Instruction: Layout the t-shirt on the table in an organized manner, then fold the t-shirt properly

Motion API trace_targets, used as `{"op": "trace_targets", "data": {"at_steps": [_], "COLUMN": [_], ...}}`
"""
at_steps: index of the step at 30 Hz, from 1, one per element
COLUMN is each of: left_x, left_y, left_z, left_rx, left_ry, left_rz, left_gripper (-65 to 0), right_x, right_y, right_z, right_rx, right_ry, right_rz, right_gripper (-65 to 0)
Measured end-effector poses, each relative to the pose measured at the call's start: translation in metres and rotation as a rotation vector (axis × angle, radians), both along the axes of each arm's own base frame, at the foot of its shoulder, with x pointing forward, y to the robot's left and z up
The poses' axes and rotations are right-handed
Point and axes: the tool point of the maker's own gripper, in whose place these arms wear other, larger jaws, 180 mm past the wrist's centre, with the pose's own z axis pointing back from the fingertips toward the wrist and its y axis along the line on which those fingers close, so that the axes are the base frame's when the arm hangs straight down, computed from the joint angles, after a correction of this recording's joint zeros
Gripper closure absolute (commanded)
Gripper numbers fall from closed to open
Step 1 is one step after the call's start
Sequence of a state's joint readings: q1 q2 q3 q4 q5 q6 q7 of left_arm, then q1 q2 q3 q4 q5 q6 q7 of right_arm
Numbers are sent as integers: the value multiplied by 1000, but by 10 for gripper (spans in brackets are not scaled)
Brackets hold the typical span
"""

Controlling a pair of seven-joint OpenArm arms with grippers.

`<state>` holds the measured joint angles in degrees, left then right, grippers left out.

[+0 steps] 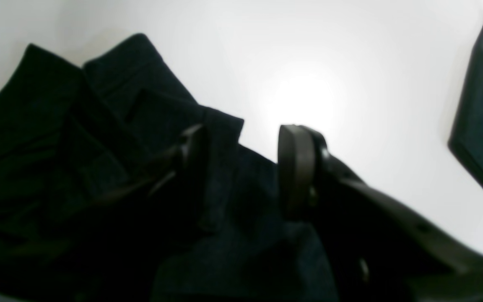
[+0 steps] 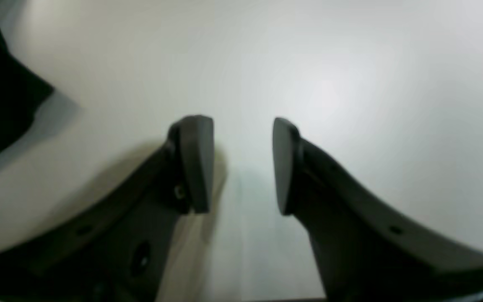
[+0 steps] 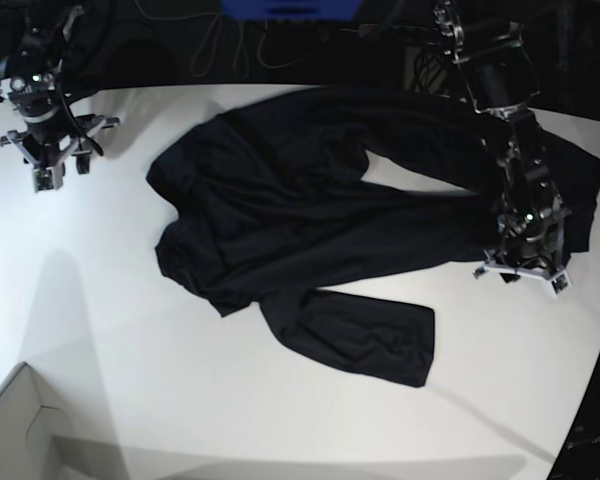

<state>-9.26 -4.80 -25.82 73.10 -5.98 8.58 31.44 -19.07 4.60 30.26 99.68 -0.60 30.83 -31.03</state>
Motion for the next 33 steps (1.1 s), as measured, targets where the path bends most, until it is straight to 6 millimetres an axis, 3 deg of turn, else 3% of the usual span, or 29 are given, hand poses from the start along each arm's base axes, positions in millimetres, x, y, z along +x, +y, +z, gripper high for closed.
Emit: {"op": "trace_targets", "data": {"at_steps": [10,17,21,28,33], "left_x": [-2,1,2,3,7], "left_y": [-2,-1,0,0,13], "left_z": [-16,-11,-9,-9,23], "left_rx": [-21,-20,-20,-20,1], "left_ry": [40,26,21,18,-66], "left_rz": [2,2,6,6,41], "left_gripper": [-256,-137,0,0,-6], "right_x": [-9,-10,-11,-11,-13], "right_y": [0,-2,-2,-2,-2], "right_z": [-19,-20,-20,-20,-21], "right_rx": [28,28,28,28,28], "right_ry": [51,52,52,53,58], "right_rz": [-16,-19,-19,-19,-19], "right_gripper": [-233,-233,-233,-233,-233]}}
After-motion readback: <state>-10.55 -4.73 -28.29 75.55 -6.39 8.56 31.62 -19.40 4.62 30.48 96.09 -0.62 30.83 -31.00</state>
